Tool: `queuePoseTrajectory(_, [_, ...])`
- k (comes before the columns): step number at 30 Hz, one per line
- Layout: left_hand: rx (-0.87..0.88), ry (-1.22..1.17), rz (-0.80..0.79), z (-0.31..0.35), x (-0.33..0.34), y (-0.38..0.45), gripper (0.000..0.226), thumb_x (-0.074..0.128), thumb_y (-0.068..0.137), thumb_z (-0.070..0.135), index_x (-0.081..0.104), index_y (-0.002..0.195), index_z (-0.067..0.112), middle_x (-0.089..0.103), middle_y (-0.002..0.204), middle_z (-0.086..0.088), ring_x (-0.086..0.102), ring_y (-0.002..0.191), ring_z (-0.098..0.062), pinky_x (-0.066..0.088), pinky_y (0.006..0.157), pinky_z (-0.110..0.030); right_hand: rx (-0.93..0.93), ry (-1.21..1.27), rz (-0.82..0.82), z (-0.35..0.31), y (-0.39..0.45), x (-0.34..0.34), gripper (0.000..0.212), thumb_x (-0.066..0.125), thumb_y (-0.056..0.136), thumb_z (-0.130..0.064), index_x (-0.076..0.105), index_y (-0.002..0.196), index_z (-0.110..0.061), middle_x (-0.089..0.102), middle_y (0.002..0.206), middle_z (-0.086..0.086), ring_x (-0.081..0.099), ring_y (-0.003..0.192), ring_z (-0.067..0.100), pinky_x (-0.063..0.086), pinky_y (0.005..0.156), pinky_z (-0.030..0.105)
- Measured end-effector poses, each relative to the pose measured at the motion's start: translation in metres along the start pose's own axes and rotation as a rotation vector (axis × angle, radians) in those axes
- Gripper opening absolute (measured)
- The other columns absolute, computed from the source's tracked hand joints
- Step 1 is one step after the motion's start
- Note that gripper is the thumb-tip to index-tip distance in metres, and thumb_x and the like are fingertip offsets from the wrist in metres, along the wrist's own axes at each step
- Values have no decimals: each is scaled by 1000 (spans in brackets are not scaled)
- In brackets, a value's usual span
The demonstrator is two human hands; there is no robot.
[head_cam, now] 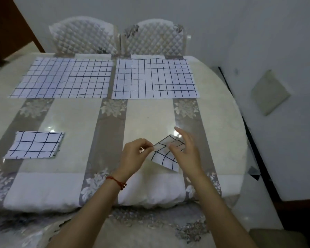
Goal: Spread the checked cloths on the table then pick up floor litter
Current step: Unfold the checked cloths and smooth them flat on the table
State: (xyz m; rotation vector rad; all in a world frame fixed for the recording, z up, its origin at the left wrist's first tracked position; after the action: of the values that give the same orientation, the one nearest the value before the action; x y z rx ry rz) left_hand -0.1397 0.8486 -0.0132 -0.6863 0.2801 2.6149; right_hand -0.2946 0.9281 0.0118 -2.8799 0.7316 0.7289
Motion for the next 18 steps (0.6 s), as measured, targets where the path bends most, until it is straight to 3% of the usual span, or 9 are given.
queuePoseTrajectory(2, [69, -13, -21, 17, -5, 1, 8, 69, 78, 11, 68, 72, 16, 62, 67, 19, 58, 70, 0, 44, 64, -13, 12, 61, -27, -10, 1, -6, 44, 70, 79, -21, 55, 119, -30, 55, 120, -9, 48, 112, 2, 38, 94, 16])
queuePoseTrajectory(5, [75, -128, 11, 33, -15, 4, 25, 70, 76, 11, 62, 65, 32, 65, 64, 21, 58, 64, 1, 43, 61, -10, 52, 126, -71, -20, 1, -18, 14, 71, 78, -19, 64, 86, -28, 66, 88, -8, 60, 82, -2, 45, 72, 12])
queuePoseTrajectory(7, [70, -213, 49, 39, -22, 7, 24, 68, 75, 14, 60, 65, 34, 66, 66, 21, 58, 64, 0, 47, 63, -13, 63, 138, -112, -20, 0, -25, 16, 70, 79, -16, 62, 70, -26, 64, 70, -10, 58, 62, -7, 43, 58, 8])
queuePoseTrajectory(12, [21, -331, 152, 53, -41, 12, 27, 64, 82, 3, 59, 69, 26, 60, 68, 7, 55, 65, -1, 45, 64, -12, 108, 135, -159, -12, -7, -48, 14, 69, 79, -11, 67, 70, -21, 67, 57, -15, 59, 56, -8, 46, 55, 7])
queuePoseTrajectory(15, [-56, -399, 218, 56, -48, 8, 23, 64, 83, 6, 58, 69, 24, 58, 70, 4, 54, 61, 8, 43, 61, -5, 102, 201, -98, -11, -8, -63, 21, 70, 78, -8, 66, 62, -20, 63, 50, -16, 56, 51, -6, 43, 53, 8])
queuePoseTrajectory(18, [-147, -450, 234, 53, -44, 1, 19, 65, 83, 10, 59, 70, 23, 61, 73, 4, 57, 72, -1, 43, 69, -13, 120, 299, -10, -15, -9, -71, 19, 70, 77, -4, 66, 64, -17, 63, 48, -15, 59, 51, -2, 49, 53, 14])
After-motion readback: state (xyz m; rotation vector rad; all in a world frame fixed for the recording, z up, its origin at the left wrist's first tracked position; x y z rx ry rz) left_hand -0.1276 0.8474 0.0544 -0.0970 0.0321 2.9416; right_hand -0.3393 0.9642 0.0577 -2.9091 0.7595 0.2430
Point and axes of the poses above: each hand's wrist, its own y-axis towards the middle knuckle, its own x-axis out of the palm, z = x × y, the point moved 4 cm from there along y, towards the middle knuckle
